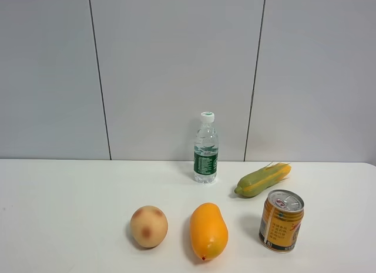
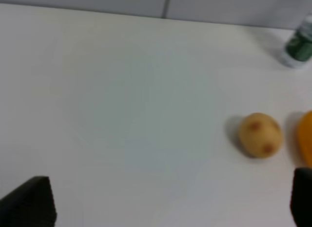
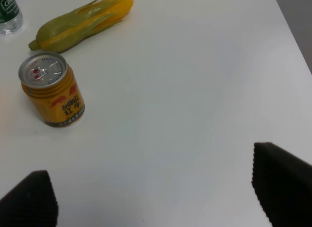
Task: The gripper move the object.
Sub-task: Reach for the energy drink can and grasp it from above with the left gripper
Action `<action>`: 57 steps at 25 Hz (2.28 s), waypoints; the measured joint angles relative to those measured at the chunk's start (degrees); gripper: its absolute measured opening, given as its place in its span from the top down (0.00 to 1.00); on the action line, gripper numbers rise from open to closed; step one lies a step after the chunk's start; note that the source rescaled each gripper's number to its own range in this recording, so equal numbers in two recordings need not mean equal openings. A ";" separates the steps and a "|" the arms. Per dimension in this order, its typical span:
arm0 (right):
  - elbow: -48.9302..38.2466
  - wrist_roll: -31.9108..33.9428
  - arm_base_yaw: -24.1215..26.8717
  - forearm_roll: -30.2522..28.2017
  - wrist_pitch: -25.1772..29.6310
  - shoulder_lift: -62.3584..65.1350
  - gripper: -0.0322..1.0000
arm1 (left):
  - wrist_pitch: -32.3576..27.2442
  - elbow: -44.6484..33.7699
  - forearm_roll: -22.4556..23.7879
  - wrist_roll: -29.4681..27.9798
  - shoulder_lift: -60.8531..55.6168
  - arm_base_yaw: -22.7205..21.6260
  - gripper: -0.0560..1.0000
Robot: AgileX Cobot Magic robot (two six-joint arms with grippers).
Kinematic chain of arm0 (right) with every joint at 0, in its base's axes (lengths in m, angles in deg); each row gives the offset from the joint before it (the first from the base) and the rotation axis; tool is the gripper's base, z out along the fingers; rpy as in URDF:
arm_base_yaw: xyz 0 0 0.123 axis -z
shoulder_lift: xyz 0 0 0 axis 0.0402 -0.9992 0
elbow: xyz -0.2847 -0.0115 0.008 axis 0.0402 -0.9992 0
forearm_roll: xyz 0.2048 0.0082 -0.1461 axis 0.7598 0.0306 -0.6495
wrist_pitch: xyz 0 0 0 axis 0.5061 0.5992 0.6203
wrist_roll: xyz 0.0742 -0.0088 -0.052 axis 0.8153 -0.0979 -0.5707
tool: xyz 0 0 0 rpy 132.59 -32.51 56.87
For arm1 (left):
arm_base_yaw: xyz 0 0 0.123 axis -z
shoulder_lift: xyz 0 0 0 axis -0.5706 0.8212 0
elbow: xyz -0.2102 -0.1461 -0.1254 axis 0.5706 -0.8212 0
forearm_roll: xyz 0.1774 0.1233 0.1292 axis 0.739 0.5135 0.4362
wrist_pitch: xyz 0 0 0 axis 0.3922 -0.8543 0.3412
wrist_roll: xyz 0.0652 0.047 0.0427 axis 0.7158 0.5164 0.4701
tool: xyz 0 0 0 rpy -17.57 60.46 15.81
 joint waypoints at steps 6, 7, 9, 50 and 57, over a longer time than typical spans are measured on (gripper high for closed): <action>0.00 0.00 0.00 0.00 0.00 0.00 0.00 | -1.16 3.06 -6.47 5.48 7.41 0.00 0.00; 0.00 0.00 0.00 0.00 0.00 0.00 0.00 | -1.30 3.69 -6.54 6.00 8.64 0.00 0.00; 0.00 0.00 0.00 0.00 0.00 0.00 0.00 | -1.50 5.07 -6.67 7.04 11.01 0.00 0.00; 0.00 0.00 0.00 0.00 0.00 0.00 0.00 | 6.79 36.39 12.90 6.37 58.22 47.62 0.00; 0.00 0.00 0.00 0.00 0.00 0.00 0.00 | 11.62 36.39 13.99 2.89 64.41 59.48 0.00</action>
